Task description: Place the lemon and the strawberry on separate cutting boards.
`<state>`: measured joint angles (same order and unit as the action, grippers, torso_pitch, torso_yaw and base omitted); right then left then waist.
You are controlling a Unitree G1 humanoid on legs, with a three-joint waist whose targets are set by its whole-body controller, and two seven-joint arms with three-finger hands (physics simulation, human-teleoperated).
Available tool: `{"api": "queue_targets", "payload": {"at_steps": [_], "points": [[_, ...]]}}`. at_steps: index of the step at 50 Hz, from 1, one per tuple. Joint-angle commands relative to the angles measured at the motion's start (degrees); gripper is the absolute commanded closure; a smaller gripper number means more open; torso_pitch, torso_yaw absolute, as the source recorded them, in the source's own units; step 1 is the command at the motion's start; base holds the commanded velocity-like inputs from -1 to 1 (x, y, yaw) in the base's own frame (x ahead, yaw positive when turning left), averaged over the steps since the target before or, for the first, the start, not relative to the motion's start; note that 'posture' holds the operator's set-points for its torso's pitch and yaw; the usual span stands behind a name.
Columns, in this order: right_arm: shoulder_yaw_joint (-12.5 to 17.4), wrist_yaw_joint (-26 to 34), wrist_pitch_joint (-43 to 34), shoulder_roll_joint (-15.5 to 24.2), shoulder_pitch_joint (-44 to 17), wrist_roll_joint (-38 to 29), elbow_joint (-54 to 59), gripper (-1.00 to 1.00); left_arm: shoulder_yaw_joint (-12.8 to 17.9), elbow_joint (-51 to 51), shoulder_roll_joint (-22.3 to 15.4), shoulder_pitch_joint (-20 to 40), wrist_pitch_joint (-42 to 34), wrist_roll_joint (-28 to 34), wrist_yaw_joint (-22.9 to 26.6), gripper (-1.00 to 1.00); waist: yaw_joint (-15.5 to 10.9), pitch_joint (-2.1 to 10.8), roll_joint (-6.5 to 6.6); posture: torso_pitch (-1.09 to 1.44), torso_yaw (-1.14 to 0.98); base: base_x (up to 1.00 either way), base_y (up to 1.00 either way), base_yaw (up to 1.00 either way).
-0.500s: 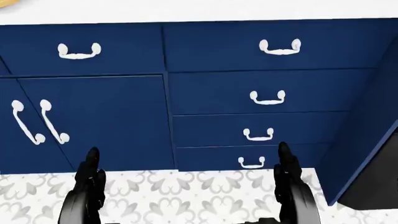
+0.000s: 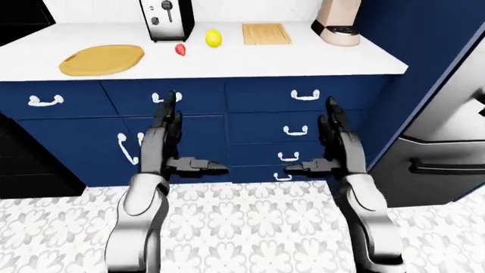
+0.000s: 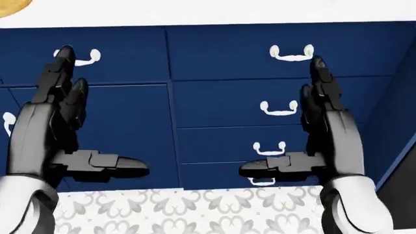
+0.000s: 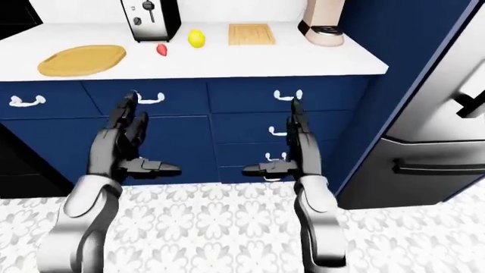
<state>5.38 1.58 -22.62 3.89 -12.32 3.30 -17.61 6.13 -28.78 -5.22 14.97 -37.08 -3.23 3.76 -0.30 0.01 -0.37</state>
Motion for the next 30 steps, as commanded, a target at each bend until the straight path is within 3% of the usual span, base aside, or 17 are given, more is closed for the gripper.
{"api": "queue_targets", "payload": {"at_steps": [1,2,3,6,14,16,19,20,22,23,27,30], "points": [[0.7,0.8,-3.0,0.9,-2.2,2.3,-3.7,-1.00,0.9,-2.5,-0.7,3.2,-3.3,-1.2,-0.7,-1.00,0.0,0.96,0.02,0.00,0.00,0.00,0.00,0.00],[0.9,0.4,-3.7,1.0,-2.7,2.6,-4.3,-1.00,1.1,-3.0,-1.1,4.2,-4.6,-1.6,-1.0,-1.00,0.0,0.93,0.02,0.00,0.00,0.00,0.00,0.00],[1.4,0.0,-4.9,0.8,-3.1,3.7,-5.1,-1.00,1.1,-3.5,-1.3,4.8,-5.5,-1.9,-1.2,-1.00,-0.3,1.76,0.31,0.00,0.00,0.00,0.00,0.20],[2.0,-1.0,-5.9,1.2,-4.6,5.8,-5.1,-1.00,0.8,-4.2,-2.0,6.2,-7.4,-2.0,-1.3,-1.00,-0.9,-0.03,-0.14,0.00,0.00,0.00,0.00,0.93],[1.6,-1.3,-8.2,2.9,-5.5,5.7,-6.7,-1.00,1.8,-2.4,-3.6,9.5,-9.0,-2.4,-1.8,-1.00,-2.8,-1.09,-0.61,0.00,0.00,0.00,0.00,1.00],[2.1,-1.6,-9.9,3.4,-6.3,4.5,-8.1,-1.00,1.8,-2.7,-3.9,10.6,-10.1,-2.6,-1.9,-1.00,-1.8,-1.99,-0.96,0.00,0.00,0.00,0.00,0.38],[3.8,-2.3,-13.0,4.1,-7.6,5.2,-10.8,-1.00,2.5,-2.6,-4.7,13.0,-11.8,-3.3,-2.0,-1.00,-2.2,-0.95,0.01,0.00,0.00,0.00,0.00,0.00],[4.1,-2.5,-13.5,4.4,-7.8,5.4,-11.3,-1.00,2.7,-2.2,-5.0,13.6,-11.9,-3.4,-2.0,-1.00,-2.0,-0.05,0.19,0.00,0.00,0.09,-0.05,0.00],[4.7,-2.6,-14.0,4.8,-8.1,6.0,-12.0,-1.00,2.8,-1.0,-5.6,14.7,-11.6,-3.6,-2.1,-1.00,-2.4,-1.72,1.52,0.00,0.00,0.18,-0.18,0.00],[5.0,-2.8,-14.5,5.1,-8.4,6.2,-12.6,-1.00,2.9,-1.3,-5.9,16.0,-12.8,-3.8,-2.2,-1.00,-2.4,-1.94,1.77,0.00,0.00,0.20,-0.20,0.00],[5.6,-2.9,-14.3,5.9,-8.5,6.7,-12.7,-1.00,3.5,-1.2,-6.8,18.5,-14.5,-4.6,-2.7,-1.00,-2.3,-1.87,1.91,0.00,0.00,0.29,-0.27,0.00],[5.6,-3.0,-14.5,6.1,-8.7,7.0,-12.7,-1.00,3.7,-1.4,-7.2,20.1,-15.7,-5.4,-3.5,-1.00,-2.5,-1.71,0.99,0.00,0.00,0.38,-0.33,0.00]]}}
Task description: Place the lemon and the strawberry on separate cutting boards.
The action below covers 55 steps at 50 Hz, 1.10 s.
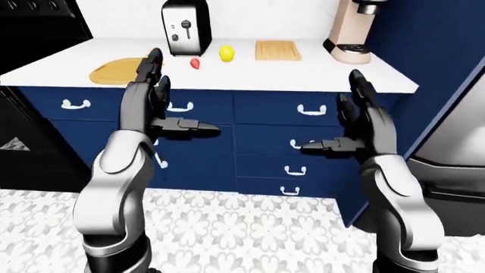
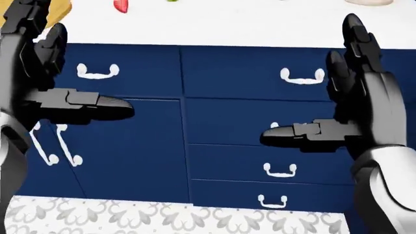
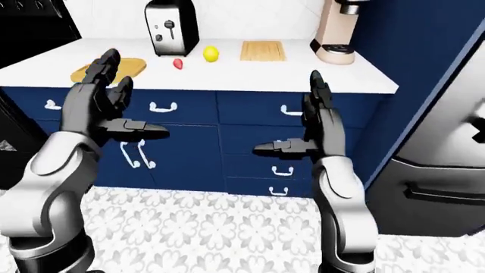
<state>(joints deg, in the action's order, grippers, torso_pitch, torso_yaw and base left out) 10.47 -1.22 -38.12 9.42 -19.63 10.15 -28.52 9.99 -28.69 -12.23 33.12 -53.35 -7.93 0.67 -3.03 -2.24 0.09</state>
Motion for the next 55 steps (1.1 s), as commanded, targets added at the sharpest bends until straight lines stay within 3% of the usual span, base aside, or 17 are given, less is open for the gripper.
{"api": "queue_targets", "payload": {"at_steps": [1,4,5,8,18,19,21,28,30,32,33,40,45,47,49,52,55], "points": [[0.6,-0.3,0.8,0.6,-1.5,0.3,-1.9,-1.00,-0.3,-1.1,-0.2,1.8,1.2,-0.8,-0.5,-1.00,0.1,0.42,-0.36,0.00,0.00,0.39,-0.33,0.00],[0.8,-0.3,1.1,0.7,-1.4,0.6,-1.8,-1.00,-0.1,-1.8,-0.5,1.9,0.5,-1.3,-0.7,-1.00,0.8,-0.25,-4.72,0.00,0.00,0.38,-0.33,0.00],[1.2,-0.5,0.6,0.4,-1.7,1.4,-1.8,-1.00,0.0,-1.7,-0.6,1.7,0.8,-1.5,-0.7,-1.00,0.9,-0.82,-2.82,0.00,0.00,0.38,-0.33,0.00],[1.4,-1.0,0.4,0.7,-1.7,2.3,-2.0,-1.00,0.0,-1.8,-0.6,1.1,0.9,-1.8,-1.0,-1.00,1.2,0.29,-2.86,0.00,0.00,0.38,-0.33,0.00],[0.6,-1.4,0.2,1.0,-1.9,2.7,-2.3,-1.00,0.9,-3.3,-1.6,1.2,-0.3,-3.1,-1.6,-1.00,3.0,0.96,3.13,0.00,0.00,0.39,-0.33,0.00],[0.6,-1.3,0.2,1.1,-2.0,2.6,-2.3,-1.00,1.1,-3.6,-1.7,1.5,-0.8,-3.4,-1.6,-1.00,2.3,0.23,1.57,0.00,0.00,0.38,-0.33,0.00],[0.6,-1.1,0.4,1.1,-2.2,2.5,-2.1,-1.00,1.4,-3.5,-2.3,2.0,-1.1,-3.7,-1.7,-1.00,2.5,0.11,3.37,0.00,0.00,0.38,-0.25,0.00],[0.9,-1.6,-0.6,1.4,-3.6,2.8,-1.8,-1.00,2.3,-3.1,-3.8,4.0,-2.2,-5.0,-2.0,-1.00,1.0,0.38,-0.48,0.00,0.00,0.38,-0.13,0.00],[0.9,-1.7,-0.6,1.5,-3.9,2.8,-1.3,-1.00,2.7,-3.2,-4.4,4.8,-3.0,-5.5,-2.2,-1.00,1.4,1.79,-4.53,0.00,0.00,0.38,-0.08,0.00],[0.8,-1.9,-0.9,1.6,-4.2,3.0,-1.9,-1.00,2.7,-3.3,-4.5,4.9,-3.0,-5.8,-2.5,-1.00,1.4,-0.96,-4.29,0.00,0.00,0.19,0.00,0.00],[0.8,-1.9,-1.0,1.5,-4.0,3.2,-2.6,-1.00,2.7,-3.4,-4.6,4.9,-3.0,-6.0,-2.6,-1.00,1.0,0.82,-4.63,0.00,0.00,0.00,0.00,0.71],[0.0,-0.2,0.9,0.9,-2.9,3.0,-2.7,-1.00,2.8,-4.0,-4.6,3.7,-2.7,-6.6,-3.0,-1.00,1.9,0.50,-1.19,0.00,0.00,0.00,0.00,1.00],[0.7,-0.7,0.7,0.9,-3.2,3.4,-3.0,-1.00,2.8,-3.5,-4.6,3.1,-1.7,-6.7,-2.9,-1.00,3.1,1.04,3.27,0.00,0.00,0.00,0.09,0.80],[0.7,-1.1,0.7,1.3,-3.1,2.9,-2.6,-1.00,2.8,-3.4,-4.6,3.0,-1.6,-6.7,-3.0,-1.00,2.4,2.12,1.11,0.00,0.00,0.00,0.13,0.00],[0.3,-0.9,0.8,1.4,-2.9,2.5,-3.1,-1.00,2.8,-3.5,-4.5,2.7,-1.3,-6.7,-3.0,-1.00,2.6,0.90,3.49,0.00,0.00,0.00,0.22,0.00],[0.2,-0.6,1.0,1.3,-2.9,2.2,-3.0,-1.00,2.7,-3.3,-4.5,2.7,-1.2,-6.7,-3.0,-1.00,2.0,1.58,0.84,0.00,0.00,0.00,0.51,0.00],[0.5,-0.4,1.4,1.2,-2.7,2.2,-3.0,-1.00,2.6,-3.2,-4.3,2.2,-0.6,-6.6,-3.0,-1.00,1.8,-0.44,-2.70,0.00,0.00,0.00,0.58,0.00]]}}
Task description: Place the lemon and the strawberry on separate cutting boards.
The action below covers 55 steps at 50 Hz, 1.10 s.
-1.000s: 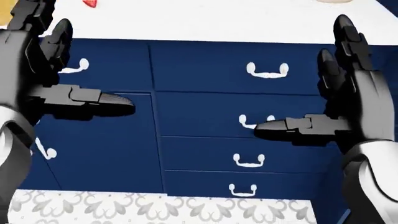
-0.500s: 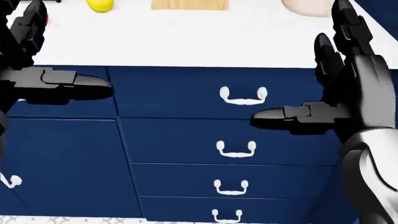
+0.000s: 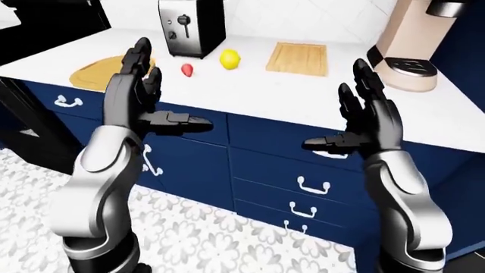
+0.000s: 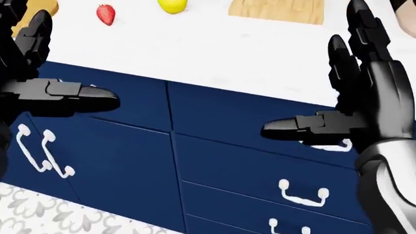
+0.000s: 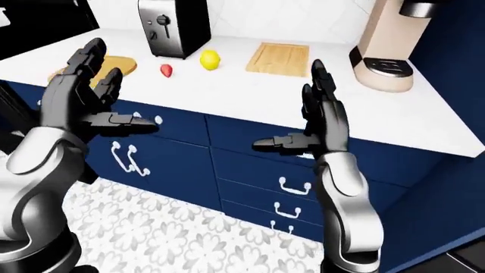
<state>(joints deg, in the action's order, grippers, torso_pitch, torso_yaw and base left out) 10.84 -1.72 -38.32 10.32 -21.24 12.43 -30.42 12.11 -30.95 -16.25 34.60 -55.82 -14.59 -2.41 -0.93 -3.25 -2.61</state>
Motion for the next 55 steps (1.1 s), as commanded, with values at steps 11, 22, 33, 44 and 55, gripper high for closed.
{"api": "queue_targets", "payload": {"at_steps": [11,22,33,44,55], "points": [[0.1,0.2,2.4,0.1,-0.9,0.2,-1.1,-1.00,0.7,-1.5,-0.3,0.4,1.3,-0.3,-0.1,-1.00,2.0,2.67,0.80,0.00,0.00,0.00,0.63,0.00],[-0.1,-0.1,3.0,-0.1,-1.1,0.6,-0.4,-1.00,0.7,-1.6,-0.2,0.2,1.4,-0.4,-0.1,-1.00,1.3,3.30,6.62,0.00,0.00,0.00,0.61,0.00],[0.2,-0.9,3.7,-0.3,-0.5,1.0,0.7,-1.00,0.2,-1.2,0.2,-0.3,2.1,0.1,0.3,-1.00,0.9,3.35,5.65,0.00,0.00,0.01,0.15,0.00],[0.6,-1.5,4.5,-0.2,0.4,1.4,0.7,-1.00,-0.2,-0.5,0.5,0.1,2.4,0.8,0.9,-1.00,1.3,1.00,5.27,0.00,0.00,0.32,0.00,0.00],[0.7,-1.5,4.3,0.1,0.4,1.6,0.7,-1.00,-0.1,-0.9,0.6,0.5,1.8,0.8,0.8,-1.00,1.1,1.30,5.62,0.00,0.00,0.37,0.00,0.00]]}}
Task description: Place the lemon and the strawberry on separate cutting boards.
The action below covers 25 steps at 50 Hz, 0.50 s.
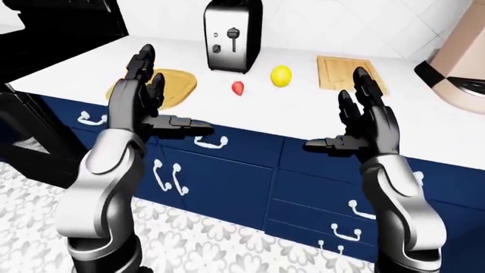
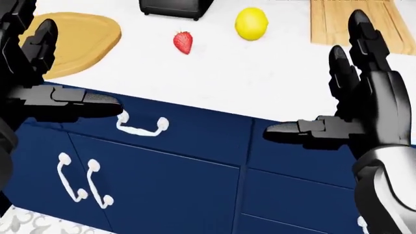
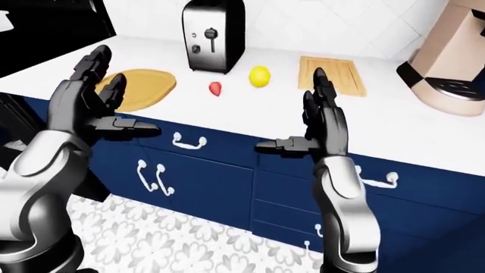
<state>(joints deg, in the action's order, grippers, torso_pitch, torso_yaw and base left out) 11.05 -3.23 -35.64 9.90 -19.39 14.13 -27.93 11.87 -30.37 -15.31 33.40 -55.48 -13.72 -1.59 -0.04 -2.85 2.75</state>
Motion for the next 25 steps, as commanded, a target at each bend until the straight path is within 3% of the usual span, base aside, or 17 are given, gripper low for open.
{"api": "queue_targets", "payload": {"at_steps": [1,6,9,10,11,12,13,14,16,19,21,23,24,25], "points": [[0.4,-0.1,1.5,0.6,-1.5,-0.2,-1.8,-1.00,0.2,-1.4,-0.4,1.7,1.5,-0.2,0.0,-1.00,0.1,0.99,0.21,0.00,0.00,0.37,0.00,0.00],[0.4,0.3,1.5,0.7,-1.7,-0.3,-1.9,-1.00,0.5,-1.5,-0.6,1.8,1.4,-0.5,-0.1,-1.00,-0.2,0.84,-0.31,0.00,0.00,0.35,0.00,0.00],[0.5,0.4,1.1,0.8,-1.9,-0.2,-2.4,-1.00,0.8,-1.7,-0.7,1.6,1.6,-0.8,-0.2,-1.00,0.7,2.30,-2.27,0.00,0.00,0.01,0.00,0.00],[0.6,0.3,0.8,0.8,-2.1,-0.1,-2.7,-1.00,0.9,-1.9,-0.8,1.6,1.3,-1.0,-0.3,-1.00,0.9,2.35,-1.02,0.00,0.00,0.00,0.00,0.00],[0.6,0.5,1.0,0.9,-2.1,-0.1,-2.7,-1.00,1.0,-1.7,-0.9,1.5,1.7,-1.0,-0.2,-1.00,1.2,2.59,-1.52,0.00,0.00,0.00,0.00,0.00],[0.7,0.6,0.8,1.0,-2.2,0.0,-2.9,-1.00,1.3,-2.2,-1.0,1.5,1.2,-1.3,-0.4,-1.00,1.2,2.39,-2.62,0.00,0.00,0.00,0.00,0.00],[0.7,0.6,0.6,1.1,-2.3,0.0,-3.2,-1.00,1.4,-2.5,-1.1,1.4,1.0,-1.5,-0.5,-1.00,1.0,0.63,-3.85,0.00,0.00,0.00,0.00,0.00],[0.8,0.6,0.3,1.2,-2.4,0.0,-3.4,-1.00,1.4,-2.6,-1.1,1.2,1.1,-1.6,-0.5,-1.00,0.7,0.16,-4.36,0.00,0.00,0.00,0.00,0.00],[1.1,0.4,-0.6,1.5,-3.0,0.2,-4.2,-1.00,1.8,-2.6,-1.4,0.9,1.4,-2.0,-0.4,-1.00,0.3,0.92,-4.75,0.00,0.00,0.00,0.00,0.00],[1.0,0.3,-0.4,1.5,-3.3,0.1,-4.0,-1.00,2.3,-3.1,-1.8,0.9,0.9,-2.6,-0.6,-1.00,0.5,-0.32,-5.52,0.00,0.00,0.00,0.00,0.00],[0.9,0.1,-0.5,1.5,-3.6,0.1,-4.0,-1.00,2.4,-3.1,-1.9,0.6,1.3,-2.9,-0.6,-1.00,0.6,-0.24,-4.96,0.00,0.00,0.00,0.00,0.00],[1.2,-0.4,-1.2,1.5,-4.1,0.4,-3.9,-1.00,2.5,-2.7,-2.1,0.1,2.0,-3.0,-0.5,-1.00,0.6,0.79,-2.92,0.00,0.00,0.00,0.00,0.00],[1.3,-0.5,-1.2,1.5,-4.1,0.6,-3.9,-1.00,2.4,-2.8,-2.1,0.1,1.8,-3.1,-0.6,-1.00,0.5,1.55,-1.31,0.00,0.00,0.00,0.00,0.00],[1.2,-0.5,-0.8,1.6,-4.0,0.5,-3.5,-1.00,2.4,-2.9,-2.2,0.2,1.7,-3.1,-0.7,-1.00,0.9,3.49,-1.21,0.00,0.00,0.08,0.00,0.00]]}}
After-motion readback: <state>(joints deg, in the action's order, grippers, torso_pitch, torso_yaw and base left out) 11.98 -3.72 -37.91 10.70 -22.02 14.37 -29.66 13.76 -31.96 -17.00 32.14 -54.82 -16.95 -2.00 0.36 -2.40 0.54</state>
